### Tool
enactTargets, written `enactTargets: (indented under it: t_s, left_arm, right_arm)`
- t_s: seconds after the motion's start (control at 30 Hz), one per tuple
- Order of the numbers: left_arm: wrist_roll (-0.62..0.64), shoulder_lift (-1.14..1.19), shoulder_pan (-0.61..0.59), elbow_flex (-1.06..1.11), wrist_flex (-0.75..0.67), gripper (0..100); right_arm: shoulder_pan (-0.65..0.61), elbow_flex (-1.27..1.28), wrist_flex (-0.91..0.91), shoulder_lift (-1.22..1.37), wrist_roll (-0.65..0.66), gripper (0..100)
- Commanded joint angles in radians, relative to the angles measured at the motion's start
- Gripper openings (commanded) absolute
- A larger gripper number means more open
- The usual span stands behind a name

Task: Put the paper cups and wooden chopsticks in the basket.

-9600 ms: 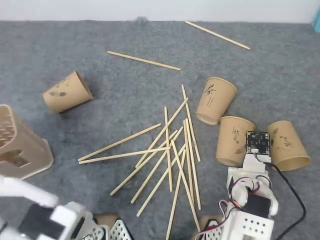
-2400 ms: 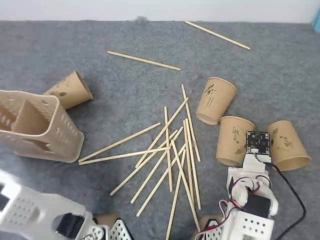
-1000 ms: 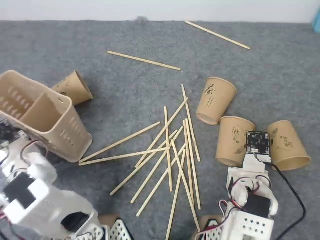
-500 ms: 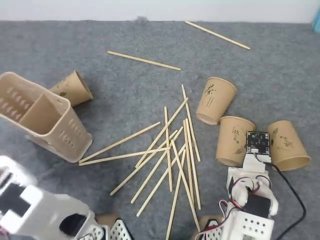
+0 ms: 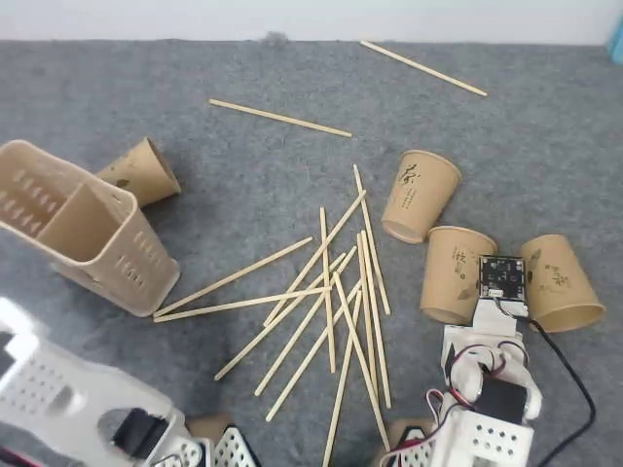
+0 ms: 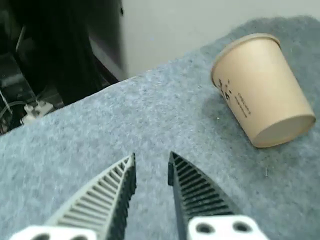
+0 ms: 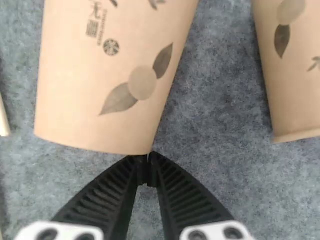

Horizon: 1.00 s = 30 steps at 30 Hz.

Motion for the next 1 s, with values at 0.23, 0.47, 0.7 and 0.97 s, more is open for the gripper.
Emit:
enactTargets:
  t_s: [0.23, 0.47, 0.7, 0.97]
  left_arm:
    - [-0.144, 0.427, 0.106, -0.541, -0.130, 11]
    - [-0.150, 0.749, 0.107, -0.863, -0.304, 11]
    - [-0.150, 1.079, 0.129, -1.283, -0.336, 11]
    - [-0.150, 1.315, 0.147, -1.596, -0.301, 11]
  right_arm:
    - [0.012, 0.018, -0.013, -0.013, 0.012, 0.8]
    - [0.012, 0.018, -0.013, -0.013, 0.012, 0.8]
    - [0.012, 0.018, -0.013, -0.013, 0.012, 0.8]
    - [0.012, 0.018, -0.013, -0.013, 0.012, 0.8]
